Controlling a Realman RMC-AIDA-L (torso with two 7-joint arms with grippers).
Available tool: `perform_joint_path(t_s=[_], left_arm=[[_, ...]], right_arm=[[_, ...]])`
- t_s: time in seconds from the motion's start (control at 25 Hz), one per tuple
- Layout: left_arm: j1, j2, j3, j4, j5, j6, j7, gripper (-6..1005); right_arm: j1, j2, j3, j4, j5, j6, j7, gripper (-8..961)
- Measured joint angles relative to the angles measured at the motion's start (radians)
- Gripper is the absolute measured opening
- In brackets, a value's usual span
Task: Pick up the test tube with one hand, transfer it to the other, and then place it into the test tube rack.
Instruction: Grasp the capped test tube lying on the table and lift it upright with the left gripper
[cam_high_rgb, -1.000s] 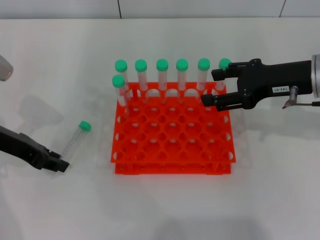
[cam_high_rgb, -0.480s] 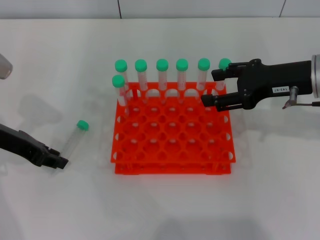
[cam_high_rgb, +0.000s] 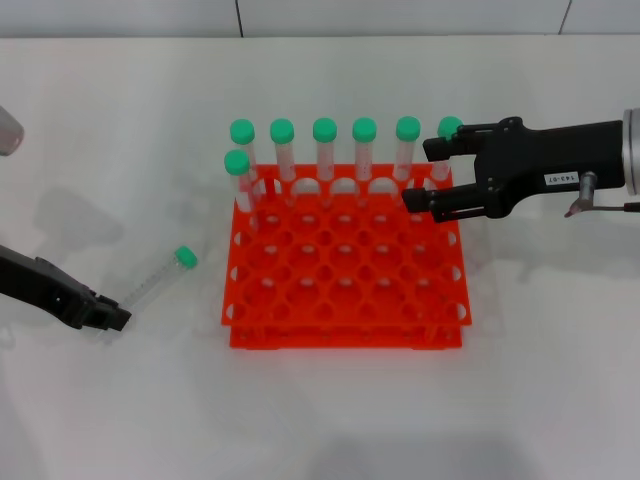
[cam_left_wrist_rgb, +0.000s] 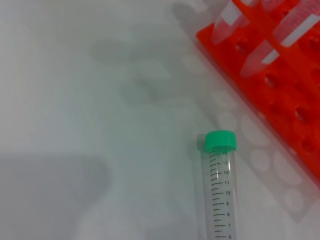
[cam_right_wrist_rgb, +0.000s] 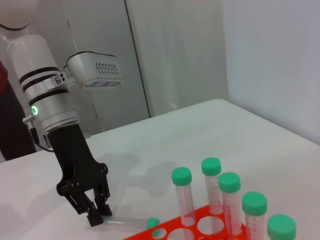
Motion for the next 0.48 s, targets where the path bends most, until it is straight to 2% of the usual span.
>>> perform_joint_path(t_s=[0.48], left_arm=[[-0.002, 0.003, -0.003, -0.001, 0.0, 0.0, -0.001, 208]], right_arm=[[0.0, 0.0, 0.0, -0.003, 0.002, 0.001, -0.005, 771]])
